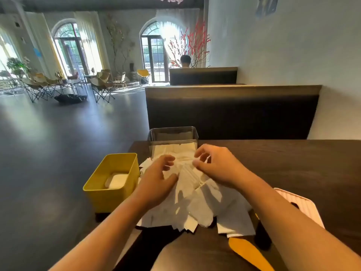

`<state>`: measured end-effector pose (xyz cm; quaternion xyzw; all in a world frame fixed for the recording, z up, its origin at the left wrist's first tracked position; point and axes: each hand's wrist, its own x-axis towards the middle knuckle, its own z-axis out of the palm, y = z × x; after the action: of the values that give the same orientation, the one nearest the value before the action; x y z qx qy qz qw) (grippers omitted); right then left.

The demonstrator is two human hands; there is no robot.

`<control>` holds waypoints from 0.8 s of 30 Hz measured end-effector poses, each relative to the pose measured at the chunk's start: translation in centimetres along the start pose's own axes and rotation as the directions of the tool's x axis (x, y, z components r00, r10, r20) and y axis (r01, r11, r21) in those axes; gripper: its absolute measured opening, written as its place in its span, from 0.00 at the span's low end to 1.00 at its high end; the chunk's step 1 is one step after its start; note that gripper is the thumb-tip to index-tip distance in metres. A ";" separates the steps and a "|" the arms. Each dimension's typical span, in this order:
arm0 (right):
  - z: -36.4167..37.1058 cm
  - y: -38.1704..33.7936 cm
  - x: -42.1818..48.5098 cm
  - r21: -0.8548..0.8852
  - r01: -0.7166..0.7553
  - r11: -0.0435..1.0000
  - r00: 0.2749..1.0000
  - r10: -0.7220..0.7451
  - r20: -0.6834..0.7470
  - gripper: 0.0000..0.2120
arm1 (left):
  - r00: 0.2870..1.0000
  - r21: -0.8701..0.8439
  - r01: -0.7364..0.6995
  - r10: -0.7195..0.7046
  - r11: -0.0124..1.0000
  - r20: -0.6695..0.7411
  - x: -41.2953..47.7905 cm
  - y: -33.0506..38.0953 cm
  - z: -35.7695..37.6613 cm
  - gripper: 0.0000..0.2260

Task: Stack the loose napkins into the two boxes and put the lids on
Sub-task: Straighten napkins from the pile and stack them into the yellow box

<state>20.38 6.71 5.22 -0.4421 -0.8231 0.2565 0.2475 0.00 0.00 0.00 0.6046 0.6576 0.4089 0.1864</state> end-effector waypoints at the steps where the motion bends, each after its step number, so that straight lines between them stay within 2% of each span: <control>1: 0.4 0.1 0.1 -0.077 -0.006 0.997 0.999 0.010 0.051 0.15 | 1.000 0.032 -0.006 0.006 0.999 0.024 -0.2 -0.3 0.3 0.20; 4: 1.8 0.3 0.4 -0.278 0.005 0.961 0.987 0.039 0.153 0.21 | 0.990 0.101 0.047 -0.060 0.994 0.127 -0.5 -1.4 1.1 0.27; 9: 3.4 0.3 1.6 -0.441 0.001 0.898 0.990 0.062 0.127 0.23 | 0.987 0.196 -0.009 -0.022 0.981 0.157 0.3 -2.6 1.8 0.33; 13: 4.2 -0.1 2.1 -0.421 -0.030 0.907 0.982 0.105 0.157 0.20 | 0.988 0.224 -0.069 0.036 0.972 0.151 0.4 -3.1 2.3 0.34; 17: 4.8 0.0 2.3 -0.390 -0.055 0.919 0.986 0.112 0.124 0.17 | 0.988 0.229 -0.095 0.064 0.969 0.139 0.2 -3.2 2.2 0.32; 24: 3.8 -0.4 1.8 -0.244 -0.039 0.969 0.998 0.050 0.043 0.07 | 0.995 0.120 -0.043 0.031 0.992 0.098 0.3 -2.4 1.8 0.32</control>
<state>16.87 7.30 2.93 -0.4810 -0.8439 0.1702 0.1657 -0.30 1.01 -2.82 0.6458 0.6603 0.3419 0.1730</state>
